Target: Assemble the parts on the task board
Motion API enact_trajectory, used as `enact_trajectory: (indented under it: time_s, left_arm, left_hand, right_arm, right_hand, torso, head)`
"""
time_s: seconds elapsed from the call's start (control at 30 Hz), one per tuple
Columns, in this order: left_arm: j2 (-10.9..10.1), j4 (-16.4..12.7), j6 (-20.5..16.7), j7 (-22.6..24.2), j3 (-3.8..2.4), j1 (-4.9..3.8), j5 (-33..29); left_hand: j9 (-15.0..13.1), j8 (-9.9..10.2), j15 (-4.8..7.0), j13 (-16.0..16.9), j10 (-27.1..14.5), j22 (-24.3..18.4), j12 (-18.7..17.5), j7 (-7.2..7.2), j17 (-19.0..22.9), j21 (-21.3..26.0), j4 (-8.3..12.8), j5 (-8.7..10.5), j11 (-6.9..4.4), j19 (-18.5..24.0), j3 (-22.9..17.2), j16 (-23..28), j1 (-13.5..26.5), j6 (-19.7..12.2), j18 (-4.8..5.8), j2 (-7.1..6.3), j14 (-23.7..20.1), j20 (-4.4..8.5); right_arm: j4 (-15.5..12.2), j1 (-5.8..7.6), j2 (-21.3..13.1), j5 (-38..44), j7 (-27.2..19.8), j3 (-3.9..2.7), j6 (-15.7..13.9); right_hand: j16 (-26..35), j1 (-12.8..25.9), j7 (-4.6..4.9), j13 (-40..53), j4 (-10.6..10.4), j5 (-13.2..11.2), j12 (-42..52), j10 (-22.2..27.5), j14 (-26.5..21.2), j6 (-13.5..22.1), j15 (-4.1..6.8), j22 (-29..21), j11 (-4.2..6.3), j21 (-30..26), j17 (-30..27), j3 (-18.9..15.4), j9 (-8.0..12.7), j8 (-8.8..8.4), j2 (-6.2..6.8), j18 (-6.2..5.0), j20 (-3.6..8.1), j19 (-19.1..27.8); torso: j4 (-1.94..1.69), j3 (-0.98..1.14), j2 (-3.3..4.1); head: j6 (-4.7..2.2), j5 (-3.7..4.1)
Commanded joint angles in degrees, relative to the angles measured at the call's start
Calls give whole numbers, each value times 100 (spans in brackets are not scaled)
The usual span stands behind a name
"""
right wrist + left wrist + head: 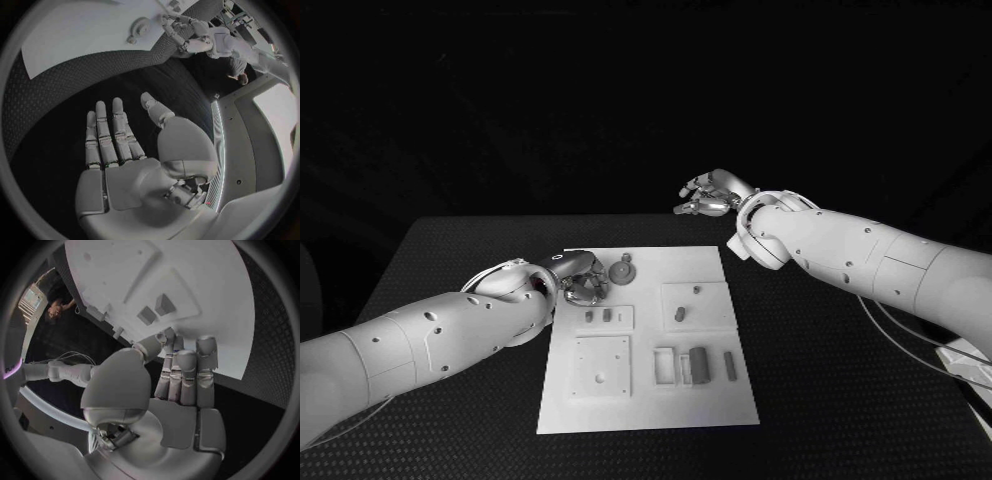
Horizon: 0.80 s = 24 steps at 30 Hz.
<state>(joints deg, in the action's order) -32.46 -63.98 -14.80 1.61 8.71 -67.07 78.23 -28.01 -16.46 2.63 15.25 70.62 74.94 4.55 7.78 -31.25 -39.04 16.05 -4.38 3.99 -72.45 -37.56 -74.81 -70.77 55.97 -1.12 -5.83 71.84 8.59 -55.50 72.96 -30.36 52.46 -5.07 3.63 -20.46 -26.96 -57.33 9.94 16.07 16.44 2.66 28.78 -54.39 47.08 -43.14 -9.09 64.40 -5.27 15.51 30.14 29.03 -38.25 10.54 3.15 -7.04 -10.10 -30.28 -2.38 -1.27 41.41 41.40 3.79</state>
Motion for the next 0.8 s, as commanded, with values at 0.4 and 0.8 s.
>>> enact_trajectory:
  time_s: [0.4, 0.8]
  left_arm:
    - [2, 53, -50, 4, 12, 21, -87]
    - [-16, 86, -53, -22, 12, 21, -95]
  left_hand:
    - [10, 58, -47, 35, -227, 110, 72, 13, 32, 22, -6, -16, 41, 36, 54, -47, 12, -130, -778, -107, -89, -64]
    - [16, 83, -98, 49, -409, 115, 95, 13, 72, 55, -3, -18, 92, 109, 53, -38, 1, -228, -790, -150, -177, -114]
  right_arm:
    - [1, 0, -3, 6, -13, -3, 62]
    - [3, 0, -5, 7, -10, -3, 66]
  right_hand:
    - [27, -2, 200, -17, -2, 4, -30, 375, 26, -175, 5, 12, -344, -43, 12, -29, 9, 37, -58, 17, -20, 6]
    - [38, -4, 200, -27, -1, 4, -30, 373, 20, -174, 1, 15, -344, -51, 14, -31, 10, 38, -56, 18, -21, 12]
  torso:
    - [-1, -2, 0]
    - [-2, -2, 1]
  head:
    - [11, 8]
    - [7, 8]
